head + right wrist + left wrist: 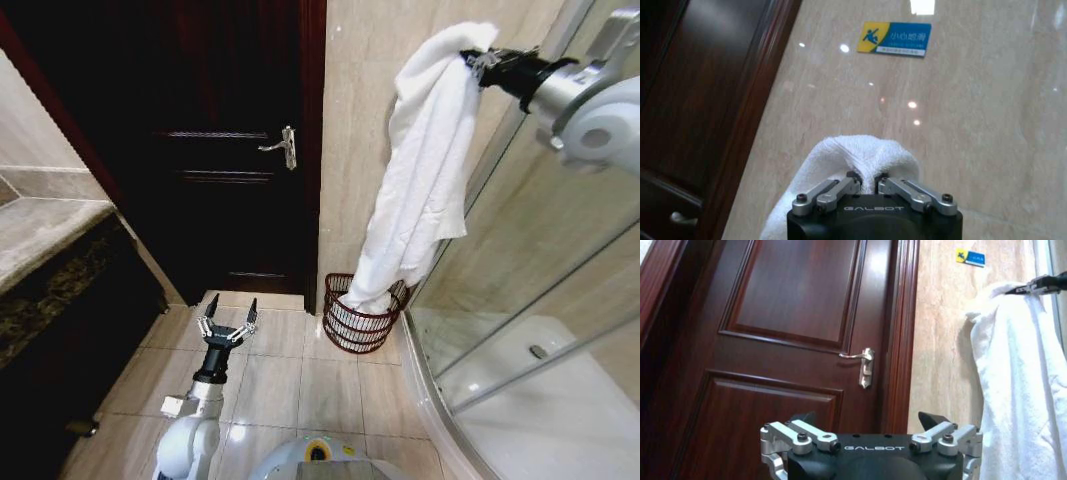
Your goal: Discard the used towel into the hamper.
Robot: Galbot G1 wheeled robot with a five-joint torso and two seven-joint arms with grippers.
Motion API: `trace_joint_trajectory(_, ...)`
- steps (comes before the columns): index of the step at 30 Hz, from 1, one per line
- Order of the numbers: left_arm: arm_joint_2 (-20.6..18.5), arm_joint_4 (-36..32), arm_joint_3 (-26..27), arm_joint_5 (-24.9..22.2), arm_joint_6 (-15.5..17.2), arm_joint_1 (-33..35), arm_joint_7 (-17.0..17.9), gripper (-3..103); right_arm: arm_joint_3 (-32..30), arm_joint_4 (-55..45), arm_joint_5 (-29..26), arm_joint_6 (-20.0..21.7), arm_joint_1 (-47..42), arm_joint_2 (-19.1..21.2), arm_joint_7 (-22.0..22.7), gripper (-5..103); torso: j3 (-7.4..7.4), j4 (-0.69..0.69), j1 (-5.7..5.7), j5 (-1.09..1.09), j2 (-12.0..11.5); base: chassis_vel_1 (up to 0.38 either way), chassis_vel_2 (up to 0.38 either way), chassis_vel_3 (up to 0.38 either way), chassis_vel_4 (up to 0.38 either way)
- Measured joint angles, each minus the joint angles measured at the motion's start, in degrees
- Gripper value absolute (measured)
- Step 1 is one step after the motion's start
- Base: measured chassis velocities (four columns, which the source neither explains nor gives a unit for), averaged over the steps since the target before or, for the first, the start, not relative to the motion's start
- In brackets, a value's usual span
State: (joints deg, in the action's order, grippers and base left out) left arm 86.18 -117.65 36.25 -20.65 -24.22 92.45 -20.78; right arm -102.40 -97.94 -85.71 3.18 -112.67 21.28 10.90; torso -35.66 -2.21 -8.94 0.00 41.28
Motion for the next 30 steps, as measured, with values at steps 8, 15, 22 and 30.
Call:
trace_joint_trajectory(8, -0.1, 0.1, 0.2, -0.5, -0.3, 0.1, 0.0, 100, -1.1, 5.8, 0.6, -0.6, -0.5, 3.8, -0.1, 9, 0.02, -0.01, 0.01, -0.01, 0.0, 0.0, 0.0, 0.0, 0.0)
trace_joint_trajectory(15, -0.1, 0.4, 0.3, -0.7, -0.7, 0.0, 0.1, 100, 2.2, 4.8, 1.6, -2.3, -2.4, 1.9, -0.4, 9, 0.02, 0.0, 0.02, 0.02, 0.0, 0.0, 0.0, 0.0, 0.0)
trace_joint_trajectory(22, 0.0, 0.8, 0.3, -0.9, -1.0, -0.1, 0.1, 100, 2.5, 1.1, 2.6, -4.9, -10.8, 1.1, -0.2, 9, 0.03, -0.01, 0.03, -0.02, -0.1, 0.0, 0.0, 0.0, 0.0)
trace_joint_trajectory(30, -0.3, 0.8, 0.8, -1.8, -1.2, 0.0, 0.1, 100, 1.6, -1.4, 6.0, -7.2, -20.5, 1.8, 2.4, 9, 0.04, -0.01, 0.03, -0.03, -0.1, 0.0, 0.0, 0.0, 0.0)
